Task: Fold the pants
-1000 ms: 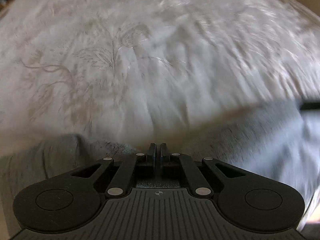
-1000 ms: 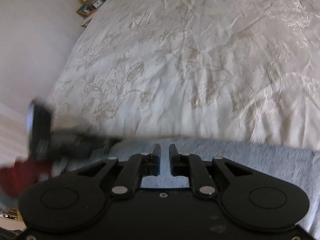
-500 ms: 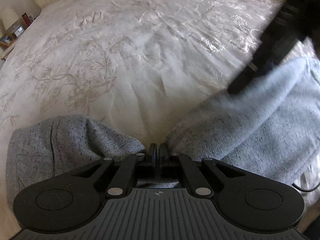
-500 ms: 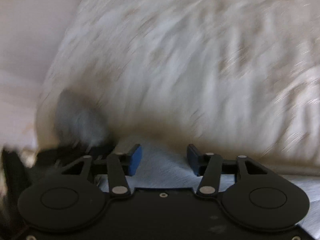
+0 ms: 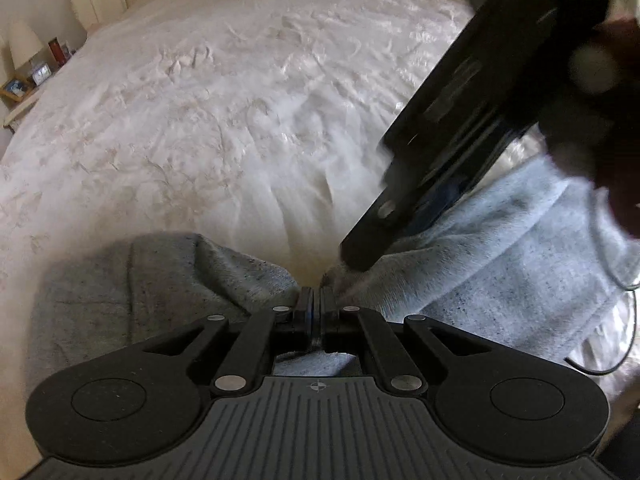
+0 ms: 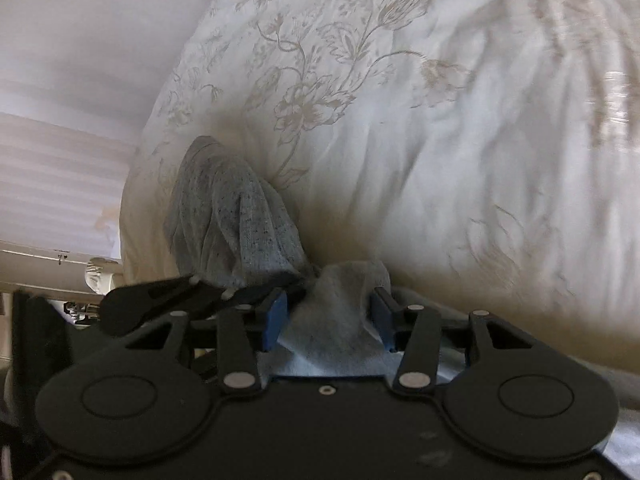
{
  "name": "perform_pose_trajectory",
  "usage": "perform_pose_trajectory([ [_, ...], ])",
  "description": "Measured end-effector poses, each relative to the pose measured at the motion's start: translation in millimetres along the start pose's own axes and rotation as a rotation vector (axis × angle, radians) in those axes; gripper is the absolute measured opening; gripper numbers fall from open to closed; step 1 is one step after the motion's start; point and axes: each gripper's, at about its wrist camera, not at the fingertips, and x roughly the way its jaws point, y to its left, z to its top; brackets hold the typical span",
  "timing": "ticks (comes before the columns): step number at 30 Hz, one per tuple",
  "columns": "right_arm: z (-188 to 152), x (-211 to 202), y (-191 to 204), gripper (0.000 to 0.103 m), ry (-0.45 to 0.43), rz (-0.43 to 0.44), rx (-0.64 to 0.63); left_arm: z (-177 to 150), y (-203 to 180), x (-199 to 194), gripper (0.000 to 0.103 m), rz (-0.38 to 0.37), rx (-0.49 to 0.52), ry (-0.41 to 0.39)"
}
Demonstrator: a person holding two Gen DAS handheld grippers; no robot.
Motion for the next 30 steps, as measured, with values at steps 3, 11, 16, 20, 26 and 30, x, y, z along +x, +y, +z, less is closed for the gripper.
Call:
perform_pose_trajectory([
  [3, 6.2, 10.2, 1.0, 0.051, 0.018, -0.022, -0.001, 2.6, 14.1, -20.2, 0.003, 0.044, -0.029, -0.064],
  [11, 8.2, 12.9, -10.2, 0.051, -0.027, -0.072, 0.079, -24.3, 76.4, 3.0, 0.003, 0.207, -0.246, 0.184],
  [16, 15.3, 13.0, -18.0, 0.051, -0.043, -0.112, 0.118, -56.7, 74.6, 7.2, 0.003, 0.164, -0.24, 0.278],
  [20, 20.1, 23.2, -27.4, 0.033, 0.039, -0.092, 0.148, -57.4, 77.5, 6.3, 0.003, 0.158, -0.305, 0.285],
  [26, 16.4, 13.3, 6.4, 0.006, -0.039, -0.116, -0.012, -57.8, 85.4, 9.0, 0.003, 0.14, -0.344, 0.283],
  [30, 25.3, -34.8, 23.3, 0.005, -0.355, -0.236, -0.044, -59.2, 85.8, 7.6, 0.003, 0.139, -0.358, 0.275],
])
